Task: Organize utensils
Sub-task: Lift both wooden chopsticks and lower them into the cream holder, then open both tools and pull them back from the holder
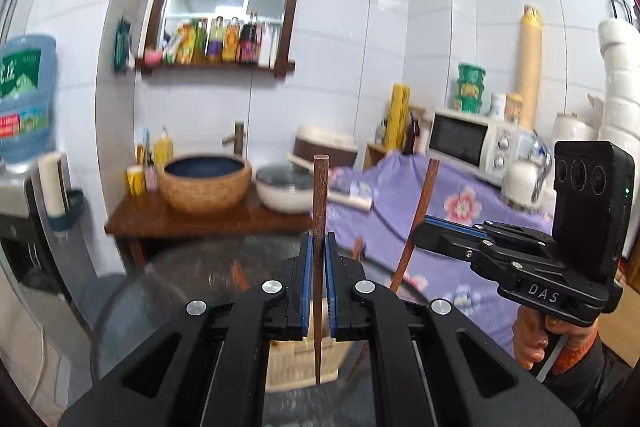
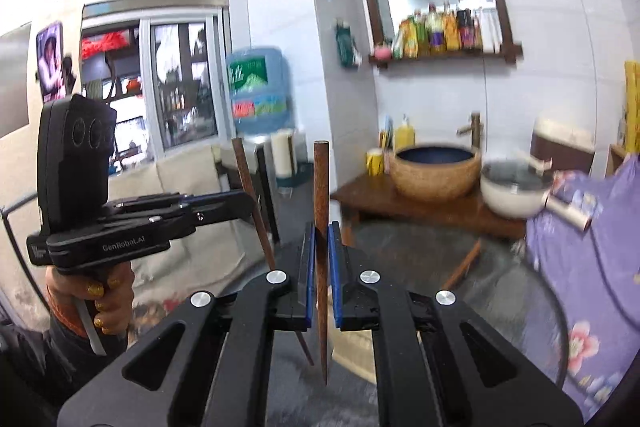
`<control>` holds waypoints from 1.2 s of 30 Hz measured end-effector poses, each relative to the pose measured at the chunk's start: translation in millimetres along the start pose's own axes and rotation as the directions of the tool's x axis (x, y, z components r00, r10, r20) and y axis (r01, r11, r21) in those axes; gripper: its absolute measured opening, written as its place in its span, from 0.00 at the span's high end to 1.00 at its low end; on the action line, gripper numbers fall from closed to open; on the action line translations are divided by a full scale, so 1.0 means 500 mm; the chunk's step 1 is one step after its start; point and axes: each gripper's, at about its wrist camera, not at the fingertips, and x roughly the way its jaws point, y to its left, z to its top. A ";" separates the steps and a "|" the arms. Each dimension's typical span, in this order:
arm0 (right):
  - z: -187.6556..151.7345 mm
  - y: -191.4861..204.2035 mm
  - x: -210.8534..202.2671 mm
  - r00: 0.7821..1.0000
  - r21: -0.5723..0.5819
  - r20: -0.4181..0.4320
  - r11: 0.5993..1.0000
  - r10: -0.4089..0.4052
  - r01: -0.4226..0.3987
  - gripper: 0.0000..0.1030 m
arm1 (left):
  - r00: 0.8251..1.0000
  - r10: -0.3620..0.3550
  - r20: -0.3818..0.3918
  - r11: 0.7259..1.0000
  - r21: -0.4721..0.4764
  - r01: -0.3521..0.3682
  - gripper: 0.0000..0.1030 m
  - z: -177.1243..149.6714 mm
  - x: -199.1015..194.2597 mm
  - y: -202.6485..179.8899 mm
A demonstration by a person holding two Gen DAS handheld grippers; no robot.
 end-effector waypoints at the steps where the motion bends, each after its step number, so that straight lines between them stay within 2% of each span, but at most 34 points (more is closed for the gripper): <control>1: 0.026 0.000 0.003 1.000 -0.014 0.023 1.000 -0.018 0.018 0.93 | 1.000 0.022 0.018 1.000 0.010 -0.022 0.94 0.018 0.004 -0.002; 5: 0.079 -0.008 0.033 0.996 -0.031 0.059 0.997 -0.070 0.072 0.93 | 0.997 0.074 0.028 0.997 0.004 -0.075 0.94 0.058 0.050 0.002; 9: 0.079 -0.021 0.083 0.987 -0.051 0.080 0.989 -0.138 0.142 0.93 | 0.995 0.104 -0.003 0.994 -0.032 -0.104 0.94 0.052 0.112 0.021; 11: 0.065 -0.030 0.110 0.985 -0.052 0.069 0.985 -0.159 0.162 0.93 | 0.988 0.153 -0.012 0.988 -0.030 -0.154 0.94 0.033 0.147 0.027; 15: 0.006 -0.042 0.157 0.979 -0.076 0.048 0.976 -0.199 0.202 0.93 | 0.985 0.164 -0.059 0.984 -0.060 -0.167 0.94 -0.008 0.199 0.046; 20: -0.071 -0.077 0.209 0.979 -0.009 -0.058 0.981 -0.195 0.195 0.93 | 0.978 0.153 -0.145 0.983 -0.083 -0.166 0.94 -0.086 0.247 0.059; 28: -0.159 -0.094 0.248 0.967 0.010 -0.154 0.978 -0.204 0.208 0.93 | 0.957 0.135 -0.257 0.983 -0.084 -0.162 0.94 -0.171 0.288 0.065; 32: -0.182 -0.105 0.258 0.961 0.018 -0.182 0.976 -0.209 0.216 0.93 | 0.954 0.156 -0.254 0.983 -0.052 -0.175 0.94 -0.181 0.284 0.060; 35: -0.184 -0.111 0.253 0.961 0.028 -0.165 0.973 -0.222 0.229 0.93 | 0.959 0.149 -0.241 0.983 -0.073 -0.171 0.93 -0.176 0.271 0.062; 36: -0.183 -0.113 0.251 0.962 0.033 -0.163 0.973 -0.220 0.228 0.92 | 0.960 0.147 -0.237 0.983 -0.073 -0.168 0.90 -0.174 0.268 0.062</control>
